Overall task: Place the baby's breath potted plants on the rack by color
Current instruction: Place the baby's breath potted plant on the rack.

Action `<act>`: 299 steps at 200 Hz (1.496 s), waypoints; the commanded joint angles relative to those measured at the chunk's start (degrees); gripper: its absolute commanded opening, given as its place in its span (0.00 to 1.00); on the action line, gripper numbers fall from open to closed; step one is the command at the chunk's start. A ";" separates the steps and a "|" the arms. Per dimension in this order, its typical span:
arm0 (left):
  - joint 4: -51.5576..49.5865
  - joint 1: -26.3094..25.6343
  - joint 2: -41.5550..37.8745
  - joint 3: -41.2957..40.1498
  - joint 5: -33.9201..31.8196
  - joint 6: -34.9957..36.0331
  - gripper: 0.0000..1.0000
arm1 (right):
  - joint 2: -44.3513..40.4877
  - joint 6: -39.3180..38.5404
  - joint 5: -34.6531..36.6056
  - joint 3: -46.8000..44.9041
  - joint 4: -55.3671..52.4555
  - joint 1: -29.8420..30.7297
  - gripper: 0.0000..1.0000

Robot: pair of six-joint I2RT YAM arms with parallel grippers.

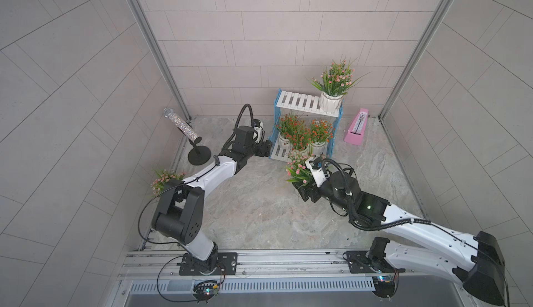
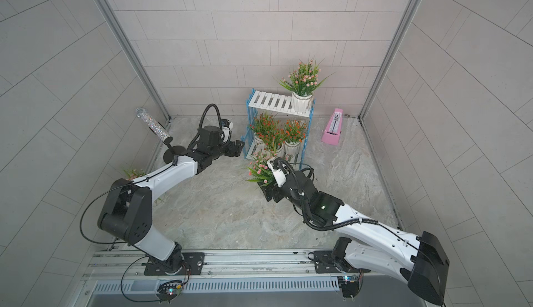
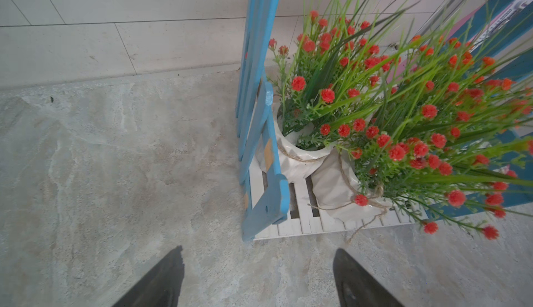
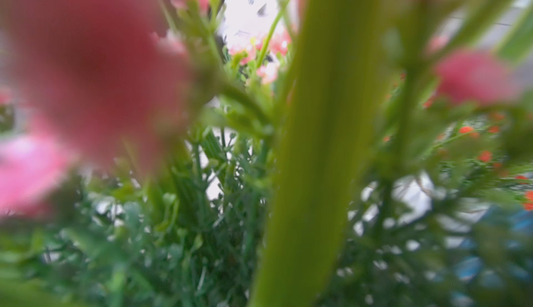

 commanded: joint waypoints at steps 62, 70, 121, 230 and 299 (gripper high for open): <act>4.98 -1.82 6.29 3.67 -3.30 2.74 0.58 | -4.98 -0.20 1.06 4.24 -6.10 -1.43 0.77; 5.63 -1.86 6.58 3.53 -3.49 2.76 0.55 | -5.17 -0.21 1.26 4.56 -6.74 -1.53 0.77; 7.48 -2.72 6.10 2.21 -4.43 3.33 0.40 | -5.63 -0.63 1.07 5.88 -8.16 -3.47 0.77; 9.98 -5.96 2.30 -3.19 -9.62 2.79 0.29 | -3.16 -1.18 -1.30 8.45 -7.50 -8.42 0.77; 9.13 -9.09 -7.14 -9.19 -20.31 -3.23 0.38 | 6.96 -1.62 -4.53 15.73 -4.58 -10.68 0.77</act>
